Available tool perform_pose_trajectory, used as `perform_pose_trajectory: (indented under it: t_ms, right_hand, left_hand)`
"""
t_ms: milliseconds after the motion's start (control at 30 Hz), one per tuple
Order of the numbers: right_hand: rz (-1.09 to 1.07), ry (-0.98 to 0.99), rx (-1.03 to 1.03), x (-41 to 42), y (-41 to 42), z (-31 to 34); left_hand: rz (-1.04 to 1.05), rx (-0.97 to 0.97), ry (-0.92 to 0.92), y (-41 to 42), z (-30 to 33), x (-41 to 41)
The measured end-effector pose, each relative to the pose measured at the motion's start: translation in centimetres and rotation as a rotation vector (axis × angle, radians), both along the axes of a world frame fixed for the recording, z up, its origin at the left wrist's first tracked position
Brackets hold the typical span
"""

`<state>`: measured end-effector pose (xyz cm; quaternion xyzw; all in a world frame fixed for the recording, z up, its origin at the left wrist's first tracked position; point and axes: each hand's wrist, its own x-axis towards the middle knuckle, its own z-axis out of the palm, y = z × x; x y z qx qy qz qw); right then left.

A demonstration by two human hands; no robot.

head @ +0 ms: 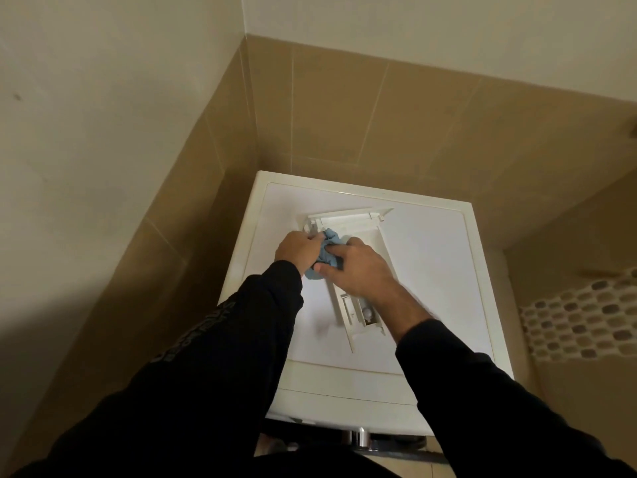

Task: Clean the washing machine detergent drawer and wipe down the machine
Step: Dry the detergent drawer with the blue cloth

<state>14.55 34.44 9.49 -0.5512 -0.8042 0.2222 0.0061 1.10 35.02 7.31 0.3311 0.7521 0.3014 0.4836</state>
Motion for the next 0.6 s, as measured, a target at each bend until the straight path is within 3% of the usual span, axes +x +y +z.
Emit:
perform_pose_trajectory:
  t_ms: [200,333,600]
  right_hand:
    - [-0.036,-0.015,0.06,0.0,-2.9,-0.3]
    - [-0.003,-0.044,0.016,2.2,-7.0,-0.9]
    - [0.015,-0.263,-0.357,6.5,-8.9,1.9]
  left_hand:
    - [-0.077,0.066,0.14,0.8,0.2,0.6]
    - [-0.003,0.049,0.061,1.3,-0.7,0.0]
    - [0.03,0.085,0.056,1.0,-0.6,0.1]
